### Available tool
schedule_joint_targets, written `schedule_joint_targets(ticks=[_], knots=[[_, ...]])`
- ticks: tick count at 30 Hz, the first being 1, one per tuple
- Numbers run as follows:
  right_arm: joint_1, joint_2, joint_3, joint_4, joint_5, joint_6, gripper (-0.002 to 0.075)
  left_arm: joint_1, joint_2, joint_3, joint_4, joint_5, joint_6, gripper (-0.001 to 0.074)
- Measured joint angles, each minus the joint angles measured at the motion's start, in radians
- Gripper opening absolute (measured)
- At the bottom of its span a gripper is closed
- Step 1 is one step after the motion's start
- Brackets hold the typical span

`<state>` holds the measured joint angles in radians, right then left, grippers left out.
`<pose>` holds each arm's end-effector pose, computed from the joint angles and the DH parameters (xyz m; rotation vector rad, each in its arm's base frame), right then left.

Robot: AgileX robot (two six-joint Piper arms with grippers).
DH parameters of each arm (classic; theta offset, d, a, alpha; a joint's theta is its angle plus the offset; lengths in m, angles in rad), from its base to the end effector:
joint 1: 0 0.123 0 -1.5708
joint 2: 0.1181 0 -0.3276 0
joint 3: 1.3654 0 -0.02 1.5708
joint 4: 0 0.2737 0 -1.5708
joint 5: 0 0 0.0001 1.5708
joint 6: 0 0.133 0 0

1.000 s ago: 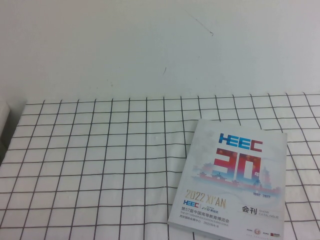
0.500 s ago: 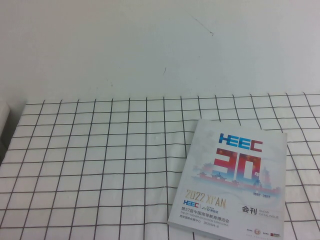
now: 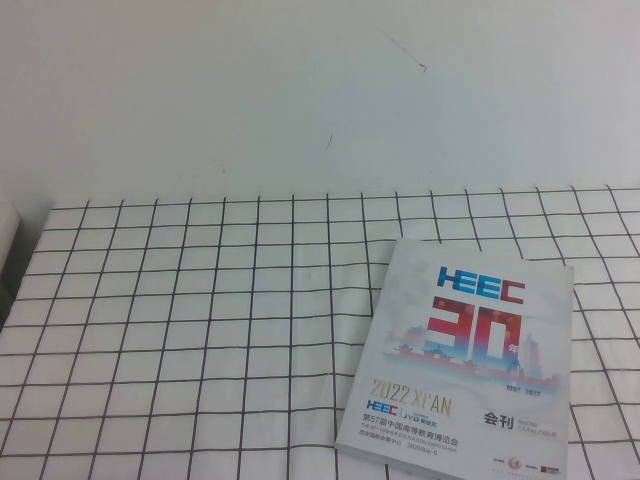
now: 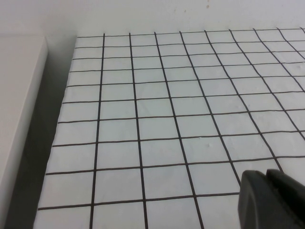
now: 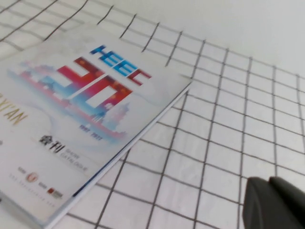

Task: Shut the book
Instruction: 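Close the open booklet and leave it lying on the table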

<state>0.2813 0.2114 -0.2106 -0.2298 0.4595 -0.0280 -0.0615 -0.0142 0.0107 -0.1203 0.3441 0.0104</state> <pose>0.0851 0.0106 0.2256 -0.4273 1.8841 -0.0667 0.0732 -0.0099 0.1686 -0.0091 1.8242 -0.1530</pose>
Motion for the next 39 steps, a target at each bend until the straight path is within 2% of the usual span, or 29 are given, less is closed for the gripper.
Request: schedule_joint_targets(ticks=[6,13,29,39], knots=[[-0.173,-0.159,0.027,0.082,0.001,-0.040,-0.0003,0.000,0.000,0.000,0.000,0.000,0.000,-0.0002],[-0.322,-0.173,0.194,0.082,-0.156,-0.060,-0.0003,0.000,0.000,0.000,0.000,0.000,0.000,-0.0004],[-0.304,-0.222,0.235,0.115,-0.133,-0.161,-0.0003,0.000,0.000,0.000,0.000,0.000,0.000,-0.0004],[-0.304,-0.222,0.235,0.133,-0.131,-0.099,-0.0003,0.000,0.000,0.000,0.000,0.000,0.000,-0.0004]])
